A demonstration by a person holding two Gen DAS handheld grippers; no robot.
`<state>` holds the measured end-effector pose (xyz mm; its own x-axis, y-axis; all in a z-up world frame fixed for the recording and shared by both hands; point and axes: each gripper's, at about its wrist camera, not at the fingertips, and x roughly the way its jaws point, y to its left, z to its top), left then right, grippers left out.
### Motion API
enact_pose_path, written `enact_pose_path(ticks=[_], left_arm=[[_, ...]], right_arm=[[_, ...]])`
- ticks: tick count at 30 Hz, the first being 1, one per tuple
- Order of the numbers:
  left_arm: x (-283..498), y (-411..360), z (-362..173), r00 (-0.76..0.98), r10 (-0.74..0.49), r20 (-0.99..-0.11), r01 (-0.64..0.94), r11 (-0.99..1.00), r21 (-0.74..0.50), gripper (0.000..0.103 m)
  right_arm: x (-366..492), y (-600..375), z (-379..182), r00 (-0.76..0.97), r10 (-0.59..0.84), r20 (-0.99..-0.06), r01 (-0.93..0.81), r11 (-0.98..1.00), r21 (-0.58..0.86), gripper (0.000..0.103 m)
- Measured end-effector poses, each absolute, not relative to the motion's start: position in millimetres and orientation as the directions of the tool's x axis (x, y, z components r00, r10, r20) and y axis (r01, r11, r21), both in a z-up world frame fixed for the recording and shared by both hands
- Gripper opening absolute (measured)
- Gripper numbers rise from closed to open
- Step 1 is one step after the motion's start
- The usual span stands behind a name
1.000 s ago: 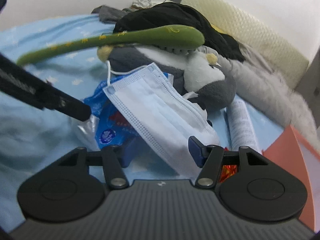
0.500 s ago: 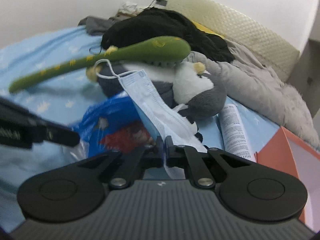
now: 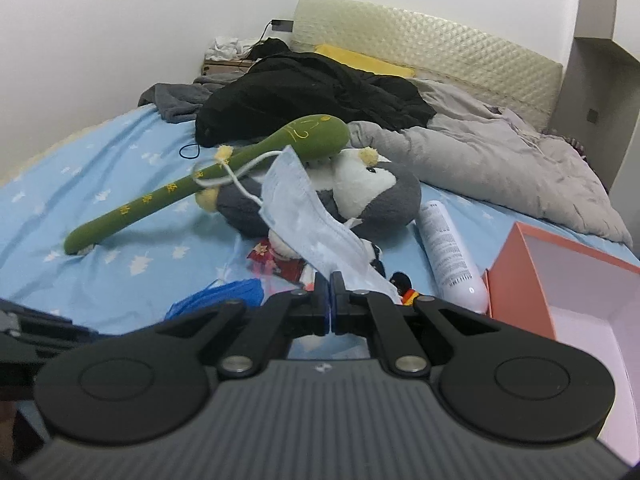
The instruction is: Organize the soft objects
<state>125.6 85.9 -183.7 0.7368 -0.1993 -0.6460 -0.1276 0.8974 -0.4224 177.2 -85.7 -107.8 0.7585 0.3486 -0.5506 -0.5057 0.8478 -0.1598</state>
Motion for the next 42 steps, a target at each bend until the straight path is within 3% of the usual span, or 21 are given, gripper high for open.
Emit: enact_pose_path(ticks=[18,28,33,38,39,41,42], left_arm=[[98.2,81.5,-185.8,0.695,-0.223,-0.683,-0.144,0.888,-0.436,0.007],[93.8,87.7,-180.5,0.699,-0.239,-0.674,-0.146,0.875,-0.461,0.008],[93.3,89.9,-175.5,0.715,-0.235,-0.659,-0.135,0.878,-0.46,0.034],[99.2,85.5,-176.0,0.714,-0.23,-0.661,-0.116,0.893,-0.435,0.038],[100.5,84.7,-176.6,0.713,-0.233,-0.661,-0.11,0.894,-0.434,0.038],[103.2,82.9,-177.5,0.713,-0.232,-0.662,-0.103,0.899,-0.426,0.038],[105.0,82.1,-177.9,0.714,-0.228,-0.662,-0.101,0.902,-0.42,0.038]], right_arm=[[141.8,-113.1,-69.2,0.805,0.335,-0.49,-0.446,0.886,-0.129,0.003],[122.7,-137.0,-113.1,0.746,0.252,-0.616,-0.445,0.877,-0.179,0.003],[125.5,-147.9,-145.4,0.679,0.232,-0.697,-0.443,0.886,-0.136,0.004],[134.3,-157.6,-162.5,0.606,0.224,-0.763,-0.409,0.911,-0.058,0.007],[136.7,-161.0,-163.1,0.597,0.218,-0.772,-0.39,0.92,-0.042,0.009],[138.8,-169.1,-162.7,0.586,0.195,-0.787,-0.346,0.938,-0.026,0.039],[138.5,-173.2,-161.0,0.59,0.181,-0.787,-0.323,0.946,-0.025,0.045]])
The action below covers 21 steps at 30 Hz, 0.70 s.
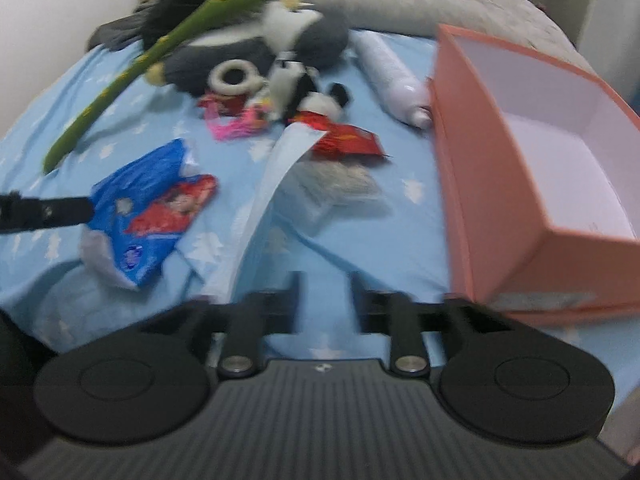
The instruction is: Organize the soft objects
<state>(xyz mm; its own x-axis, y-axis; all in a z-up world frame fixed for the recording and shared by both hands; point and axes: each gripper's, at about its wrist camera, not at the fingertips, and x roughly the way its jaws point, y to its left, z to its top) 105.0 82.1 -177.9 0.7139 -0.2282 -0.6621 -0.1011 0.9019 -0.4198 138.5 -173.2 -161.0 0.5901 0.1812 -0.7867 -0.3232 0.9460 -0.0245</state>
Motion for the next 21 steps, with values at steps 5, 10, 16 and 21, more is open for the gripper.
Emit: enact_pose_path(ticks=[5,10,16,21], left_arm=[[116.3,79.5,-179.6,0.724,-0.207,-0.658,-0.093,0.916,-0.39,0.038],[131.7,75.8,-186.8,0.722,-0.177,-0.669,-0.096,0.932,-0.35,0.038],[144.7,67.6,-197.8,0.708,-0.147,-0.691,-0.09,0.951,-0.295,0.038],[151.8,62.5,-206.8,0.692,-0.138,-0.709,-0.077,0.962,-0.262,0.038]], right_arm=[[134.1,-175.5,-144.1,0.618,0.179,-0.766,-0.298,0.954,-0.017,0.048],[141.2,-157.2,-140.2,0.633,0.246,-0.734,-0.315,0.948,0.046,0.07],[163.5,-131.6,-182.2,0.579,0.21,-0.788,-0.292,0.956,0.039,0.07],[169.4,-120.5,-206.4,0.549,0.179,-0.817,-0.303,0.953,0.005,0.07]])
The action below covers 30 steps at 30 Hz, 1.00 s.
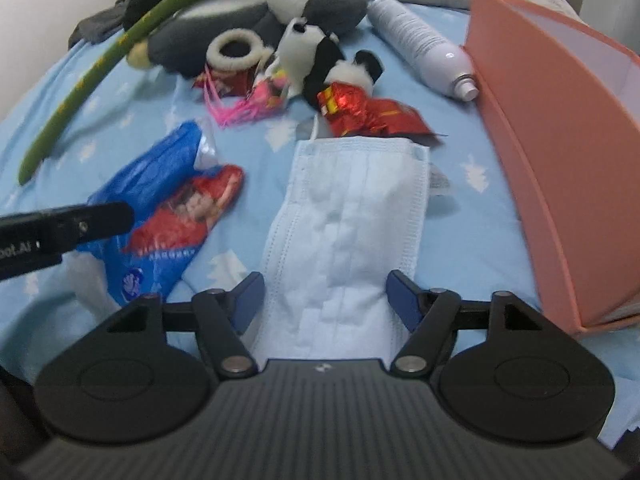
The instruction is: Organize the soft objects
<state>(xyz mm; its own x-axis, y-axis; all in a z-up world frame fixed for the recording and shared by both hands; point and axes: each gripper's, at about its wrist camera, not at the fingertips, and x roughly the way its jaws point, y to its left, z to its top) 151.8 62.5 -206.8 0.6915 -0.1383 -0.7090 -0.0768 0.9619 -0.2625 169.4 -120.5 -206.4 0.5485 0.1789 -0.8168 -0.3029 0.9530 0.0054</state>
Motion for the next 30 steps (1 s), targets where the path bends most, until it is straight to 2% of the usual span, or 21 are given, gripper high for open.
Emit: enact_pose_path(ticks=[3,5,7,8,9,10,12,15,30], left_arm=[[155.5,61.2,-213.4,0.676,-0.128,-0.725,-0.083,0.965,-0.248,0.038],[157.0,62.0,-216.9,0.669,-0.128,-0.733,-0.096,0.962,-0.255,0.038],[157.4,62.2,-217.8,0.67,-0.117,-0.733,-0.109,0.961,-0.253,0.033],[157.4,61.7,-217.5,0.669,-0.115,-0.734,-0.109,0.962,-0.25,0.025],[157.4,61.5,-216.7,0.669,-0.107,-0.735,-0.114,0.963,-0.244,0.018],[157.7,62.4,-215.2,0.668,-0.104,-0.737,-0.123,0.961,-0.247,0.017],[156.6,65.0,-209.0,0.677,-0.113,-0.727,-0.134,0.953,-0.272,0.011],[154.5,64.3,-196.2,0.697,-0.107,-0.709,-0.13,0.953,-0.272,0.01],[146.2,62.2,-129.2,0.781,-0.117,-0.614,-0.132,0.93,-0.344,0.009]], right_arm=[[169.5,-118.4,-205.9,0.543,0.194,-0.817,-0.322,0.947,0.011,0.057],[171.5,-118.6,-204.1,0.535,0.203,-0.82,-0.326,0.945,0.021,0.039],[173.7,-121.5,-203.4,0.532,0.216,-0.819,-0.32,0.946,0.042,0.028],[175.5,-124.2,-202.9,0.525,0.229,-0.82,-0.311,0.948,0.066,0.02],[176.0,-125.8,-201.2,0.522,0.236,-0.82,-0.306,0.949,0.079,0.017],[176.2,-126.4,-198.6,0.522,0.241,-0.818,-0.303,0.949,0.087,0.013],[174.8,-127.0,-190.0,0.531,0.255,-0.808,-0.306,0.947,0.098,0.012],[173.3,-128.3,-171.5,0.557,0.27,-0.785,-0.308,0.945,0.106,0.011],[171.4,-141.1,-81.8,0.675,0.361,-0.643,-0.354,0.924,0.146,0.009]])
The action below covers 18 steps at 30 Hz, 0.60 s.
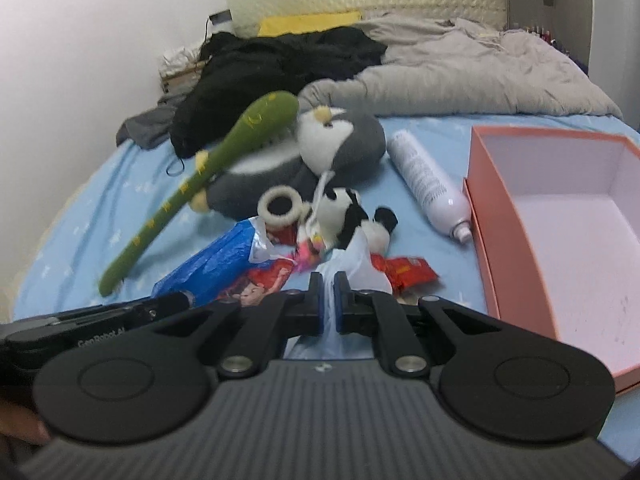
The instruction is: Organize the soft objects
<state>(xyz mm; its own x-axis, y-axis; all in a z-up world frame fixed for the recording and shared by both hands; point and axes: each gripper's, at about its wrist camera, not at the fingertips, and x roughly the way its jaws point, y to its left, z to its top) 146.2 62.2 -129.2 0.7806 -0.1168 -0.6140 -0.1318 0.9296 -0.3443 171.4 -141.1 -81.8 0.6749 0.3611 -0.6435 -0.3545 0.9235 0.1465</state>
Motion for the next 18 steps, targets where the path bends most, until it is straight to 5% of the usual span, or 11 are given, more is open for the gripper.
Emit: enact_pose_path(ticks=[18], left_arm=[[139.1,60.7,-84.7,0.831,-0.148,-0.537,-0.104,0.906,-0.411,0.009]], right_arm=[[177.5,-148.7,-4.9,0.75,0.428,-0.504,-0.409,0.899,0.155,0.008]])
